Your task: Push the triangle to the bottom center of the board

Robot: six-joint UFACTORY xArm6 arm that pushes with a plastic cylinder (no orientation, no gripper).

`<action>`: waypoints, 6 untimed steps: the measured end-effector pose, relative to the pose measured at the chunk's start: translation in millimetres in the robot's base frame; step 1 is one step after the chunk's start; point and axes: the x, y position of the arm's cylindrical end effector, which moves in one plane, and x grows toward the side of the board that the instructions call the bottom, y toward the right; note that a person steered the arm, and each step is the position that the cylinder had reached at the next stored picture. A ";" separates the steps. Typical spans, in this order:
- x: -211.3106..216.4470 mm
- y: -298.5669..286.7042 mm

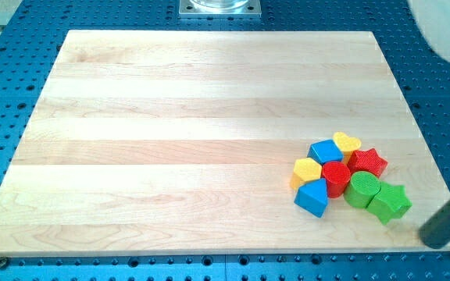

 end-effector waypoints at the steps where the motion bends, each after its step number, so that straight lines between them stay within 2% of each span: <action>1: -6.6 -45.5; 2: -40.0 -60.6; 4: -49.3 -155.5; 5: -80.3 -187.8; 6: -85.6 -221.5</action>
